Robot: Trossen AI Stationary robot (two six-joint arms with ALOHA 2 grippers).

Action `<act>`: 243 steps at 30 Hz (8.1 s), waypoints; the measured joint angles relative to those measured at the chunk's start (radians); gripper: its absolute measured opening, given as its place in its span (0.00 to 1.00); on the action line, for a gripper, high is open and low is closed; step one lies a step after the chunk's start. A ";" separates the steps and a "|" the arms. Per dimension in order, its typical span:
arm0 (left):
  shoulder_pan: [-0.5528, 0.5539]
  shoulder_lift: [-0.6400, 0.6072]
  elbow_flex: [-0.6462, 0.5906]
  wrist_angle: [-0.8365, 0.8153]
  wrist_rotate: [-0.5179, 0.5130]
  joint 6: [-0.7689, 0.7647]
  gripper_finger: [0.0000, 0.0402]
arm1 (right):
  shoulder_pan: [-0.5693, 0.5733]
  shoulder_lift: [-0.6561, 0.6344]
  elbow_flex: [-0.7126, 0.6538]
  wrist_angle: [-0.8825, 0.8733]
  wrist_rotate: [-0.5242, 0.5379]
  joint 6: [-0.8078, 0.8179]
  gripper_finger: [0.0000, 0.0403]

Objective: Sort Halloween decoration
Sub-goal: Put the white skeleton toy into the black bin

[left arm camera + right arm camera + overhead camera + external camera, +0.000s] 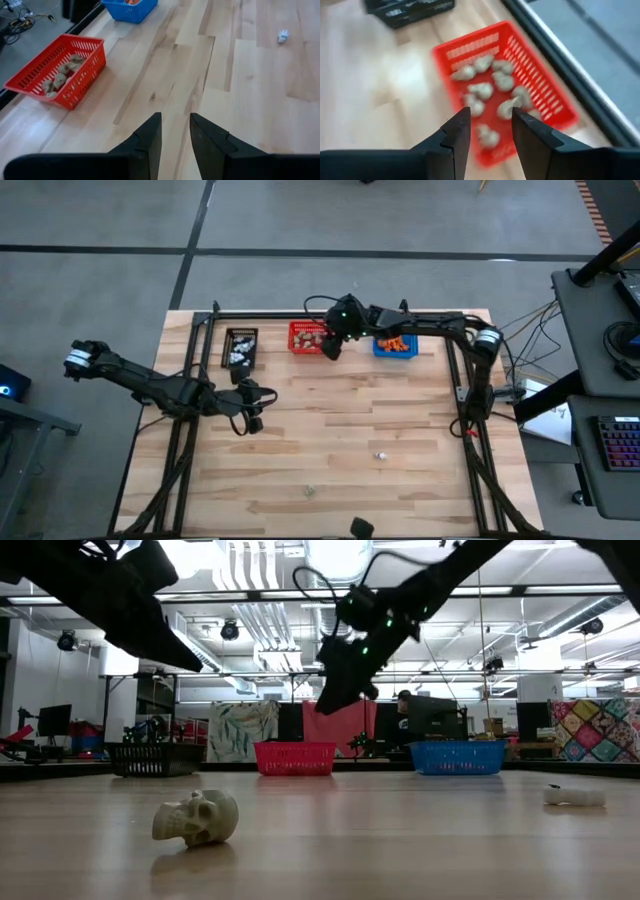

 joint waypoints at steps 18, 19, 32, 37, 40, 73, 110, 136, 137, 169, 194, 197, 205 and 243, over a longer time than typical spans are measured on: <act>0.000 0.000 0.000 0.055 0.000 0.000 0.21 | 0.341 -0.143 -0.001 -0.717 -0.171 0.142 0.31; 0.000 0.000 0.000 0.059 0.000 0.000 0.21 | 0.364 -0.140 -0.002 -0.743 -0.171 0.155 0.31; 0.000 0.000 0.000 0.077 0.000 -0.007 0.21 | 0.673 -0.134 -0.013 -0.884 -0.080 0.305 0.31; 0.000 0.000 0.000 0.077 0.000 -0.007 0.21 | 0.779 -0.134 -0.018 -0.882 -0.005 0.380 0.31; 0.000 0.000 0.000 0.078 0.000 -0.007 0.21 | 0.830 -0.134 -0.018 -0.881 0.005 0.423 0.31; 0.000 0.000 0.000 0.081 0.000 -0.011 0.21 | 0.949 -0.130 -0.323 -0.536 0.113 0.669 0.43; 0.000 0.000 -0.203 0.767 0.271 0.166 0.21 | 0.852 -0.187 -0.380 -0.181 0.139 0.459 0.03; -0.001 0.311 -0.156 1.219 0.506 0.426 0.28 | 0.608 -0.185 -0.377 0.659 -0.220 -0.070 0.03; -0.001 0.329 -0.143 1.219 0.506 0.431 0.30 | 0.608 -0.185 -0.377 0.659 -0.220 -0.071 0.03; 0.005 0.550 0.005 1.233 0.617 0.571 0.16 | 0.605 -0.184 -0.377 0.656 -0.239 -0.056 0.03; 0.006 0.544 0.011 1.235 0.617 0.566 0.08 | 0.584 -0.184 -0.377 0.657 -0.230 -0.002 0.30; 0.006 0.540 0.011 1.223 0.608 0.566 0.08 | 0.578 -0.185 -0.377 0.651 -0.230 0.008 0.32; 0.015 0.421 0.011 0.980 0.456 0.561 0.08 | 0.541 -0.216 -0.377 0.536 -0.215 0.080 0.36; 0.896 0.415 0.306 -0.474 0.043 0.187 0.07 | 0.516 -0.314 -0.306 0.213 0.087 0.113 0.34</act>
